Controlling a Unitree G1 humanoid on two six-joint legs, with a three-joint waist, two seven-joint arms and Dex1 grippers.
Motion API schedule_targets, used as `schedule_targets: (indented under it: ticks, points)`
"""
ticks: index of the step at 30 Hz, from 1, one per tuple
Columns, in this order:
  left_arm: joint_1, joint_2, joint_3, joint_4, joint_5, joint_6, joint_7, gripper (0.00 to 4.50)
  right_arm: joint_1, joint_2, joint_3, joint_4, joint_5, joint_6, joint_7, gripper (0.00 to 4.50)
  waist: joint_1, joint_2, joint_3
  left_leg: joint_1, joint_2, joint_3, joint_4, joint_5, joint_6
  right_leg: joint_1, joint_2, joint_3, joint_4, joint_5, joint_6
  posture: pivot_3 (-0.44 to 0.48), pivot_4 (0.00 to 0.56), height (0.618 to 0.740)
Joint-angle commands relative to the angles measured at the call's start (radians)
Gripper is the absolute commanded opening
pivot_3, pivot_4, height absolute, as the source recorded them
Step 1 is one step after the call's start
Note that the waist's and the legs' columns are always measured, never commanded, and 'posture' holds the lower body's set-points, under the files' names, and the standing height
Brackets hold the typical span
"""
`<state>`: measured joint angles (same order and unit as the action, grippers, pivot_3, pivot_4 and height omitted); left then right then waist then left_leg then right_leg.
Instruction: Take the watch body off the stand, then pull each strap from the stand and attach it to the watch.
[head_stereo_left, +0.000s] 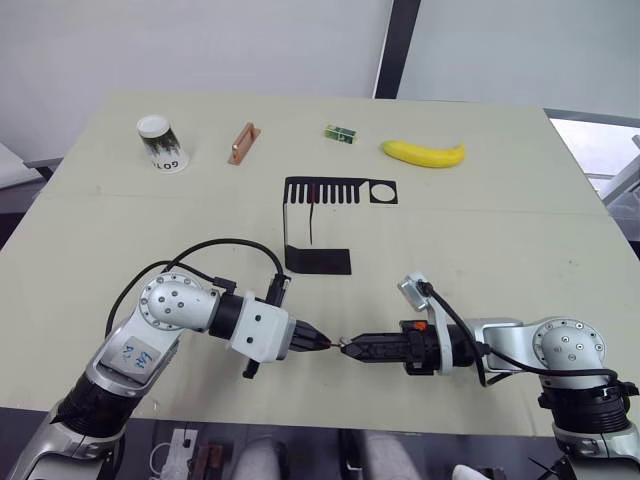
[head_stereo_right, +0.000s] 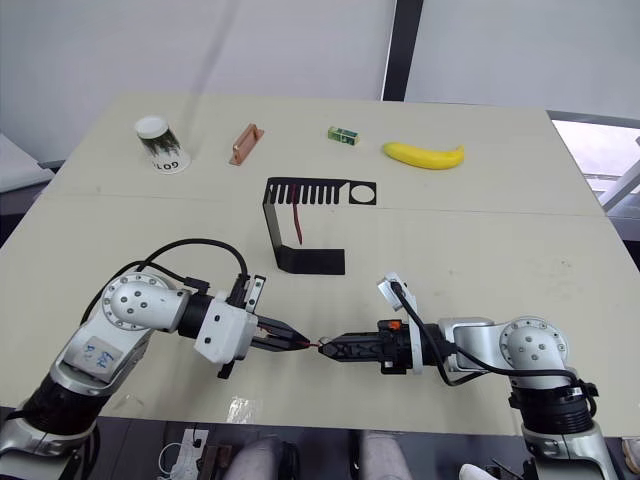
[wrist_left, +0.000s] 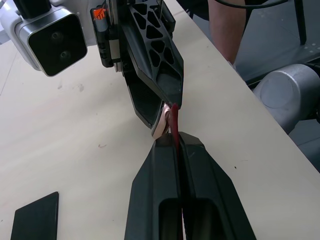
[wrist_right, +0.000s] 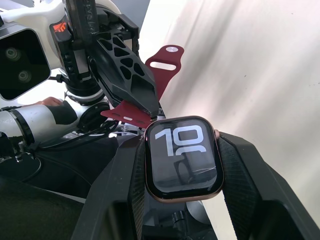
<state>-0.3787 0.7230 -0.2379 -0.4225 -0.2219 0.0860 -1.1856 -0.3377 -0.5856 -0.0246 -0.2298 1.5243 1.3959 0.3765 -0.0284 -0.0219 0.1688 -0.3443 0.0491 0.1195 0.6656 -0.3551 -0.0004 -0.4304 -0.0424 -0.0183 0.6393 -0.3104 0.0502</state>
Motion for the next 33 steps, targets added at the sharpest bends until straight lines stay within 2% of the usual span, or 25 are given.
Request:
schedule_targets:
  ticks: [1,19,33]
  points:
    - [0.009,-0.003,-0.007,-0.023,0.009,-0.018,0.012,0.0,-0.001,-0.007,0.0,-0.027,0.034,-0.01,-0.008,1.58,0.0,0.0,0.0,0.0,0.0,0.0,0.0,0.0,0.0,0.0,0.0,0.0,0.0,0.0,0.0,0.0,0.15,0.739]
    - [-0.022,-0.01,-0.049,0.003,0.1,-0.068,0.023,0.0,0.005,-0.001,0.013,-0.03,0.045,-0.011,-0.038,1.58,0.0,0.0,0.0,0.0,0.0,0.0,0.0,0.0,0.0,0.0,0.0,0.0,0.0,0.0,0.0,0.0,0.15,0.739]
    - [-0.023,-0.015,-0.067,-0.008,0.163,-0.061,0.043,0.0,0.011,0.005,0.034,-0.032,0.086,-0.017,-0.115,1.58,0.0,0.0,0.0,0.0,0.0,0.0,0.0,0.0,0.0,0.0,0.0,0.0,0.003,0.0,0.0,0.0,0.15,0.739]
